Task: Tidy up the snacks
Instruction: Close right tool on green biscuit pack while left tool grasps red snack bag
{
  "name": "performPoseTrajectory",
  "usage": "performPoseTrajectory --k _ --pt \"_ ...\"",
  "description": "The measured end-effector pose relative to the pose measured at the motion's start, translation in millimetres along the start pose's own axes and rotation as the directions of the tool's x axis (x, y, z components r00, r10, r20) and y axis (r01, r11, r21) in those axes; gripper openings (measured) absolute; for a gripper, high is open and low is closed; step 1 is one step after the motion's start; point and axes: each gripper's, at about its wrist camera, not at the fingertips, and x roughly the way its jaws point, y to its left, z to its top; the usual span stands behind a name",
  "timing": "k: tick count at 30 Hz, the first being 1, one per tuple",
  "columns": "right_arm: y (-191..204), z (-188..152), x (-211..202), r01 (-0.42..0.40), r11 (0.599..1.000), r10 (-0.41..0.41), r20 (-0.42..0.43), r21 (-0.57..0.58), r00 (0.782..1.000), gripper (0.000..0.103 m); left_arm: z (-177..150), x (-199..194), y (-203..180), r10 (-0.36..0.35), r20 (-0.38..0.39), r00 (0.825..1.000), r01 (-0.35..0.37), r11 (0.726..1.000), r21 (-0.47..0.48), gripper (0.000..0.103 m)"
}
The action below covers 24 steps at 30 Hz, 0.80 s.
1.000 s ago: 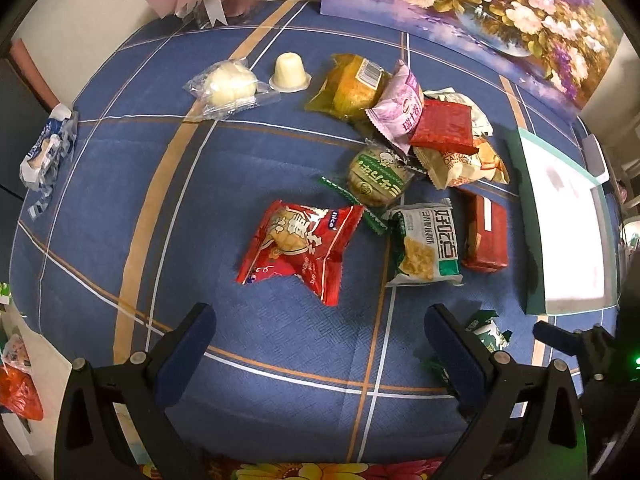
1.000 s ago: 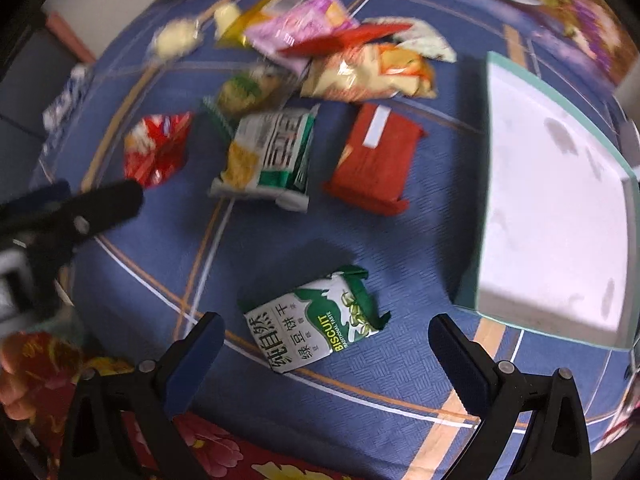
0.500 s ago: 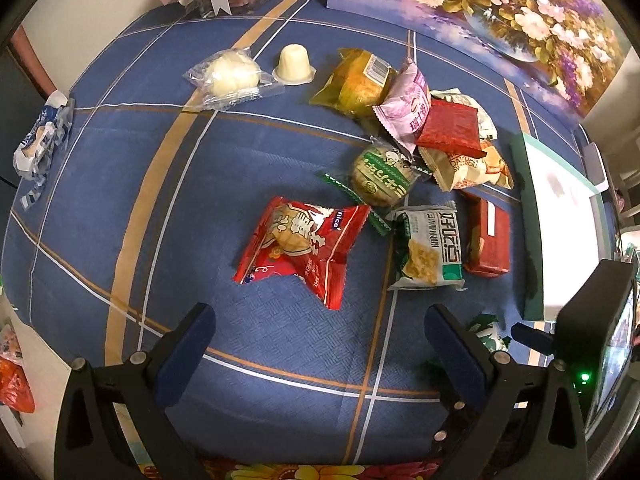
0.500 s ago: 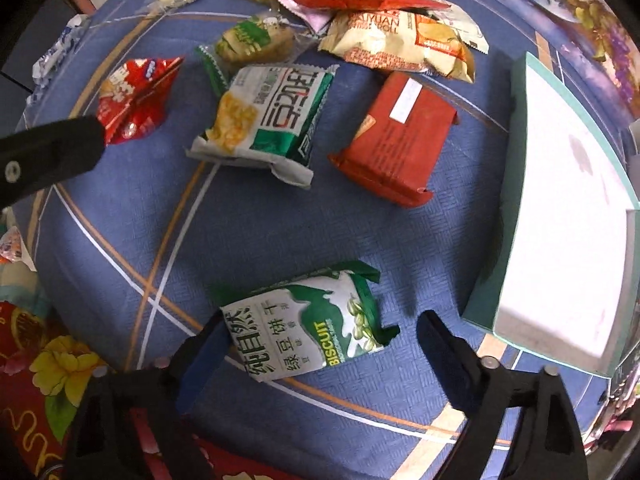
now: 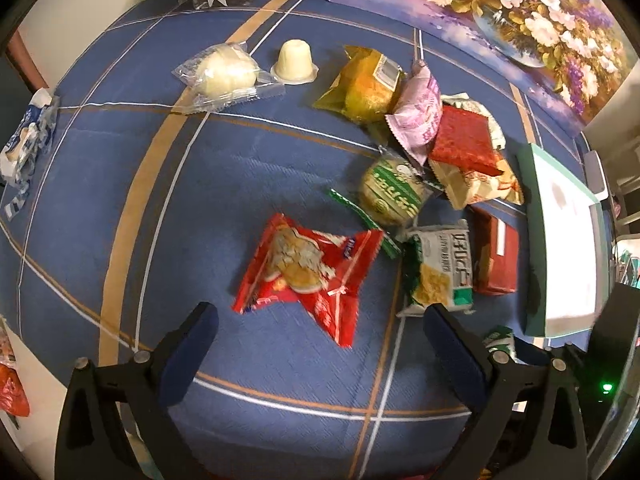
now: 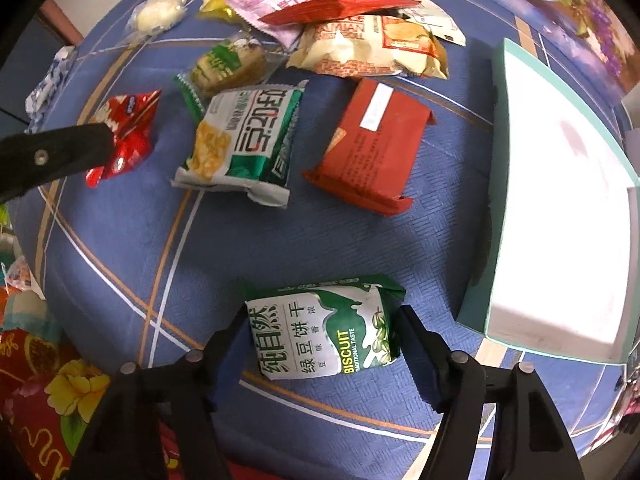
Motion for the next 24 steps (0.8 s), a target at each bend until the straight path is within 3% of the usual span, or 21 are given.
performPoseTrajectory --k 4,9,12,15,18,22,24 --pt "-12.4 5.1 2.9 -0.015 0.999 0.015 0.008 0.030 1.000 0.072 7.7 13.7 5.6 0.008 -0.023 1.000 -0.008 1.000 0.004 0.089" --pt "-22.5 19.8 12.9 -0.021 0.998 0.020 0.015 0.058 1.000 0.072 16.8 24.6 9.5 -0.002 -0.031 1.000 0.002 1.000 0.003 0.085" --pt "-25.7 23.9 13.8 -0.017 0.998 0.016 0.021 0.064 1.000 0.072 20.1 33.3 7.9 -0.017 -0.037 0.999 0.017 1.000 0.000 0.071" --pt "-28.8 27.2 16.4 0.005 0.997 -0.008 0.034 0.080 0.999 0.072 29.5 45.8 11.9 -0.009 -0.061 0.998 0.009 1.000 -0.006 0.067" --pt "-25.5 22.4 7.8 0.010 0.996 -0.014 0.043 0.093 0.999 0.071 29.7 52.7 12.6 -0.004 -0.067 0.998 0.004 1.000 -0.003 0.054" --pt "-27.0 26.0 8.3 0.003 0.994 -0.009 0.054 0.110 0.999 0.070 28.1 56.1 13.8 -0.021 -0.051 0.998 0.020 1.000 -0.014 0.053" --pt "-27.6 11.4 -5.7 0.001 0.991 -0.010 0.064 0.135 0.998 0.069 25.4 53.0 17.1 -0.025 -0.048 0.999 0.024 1.000 -0.020 0.053"
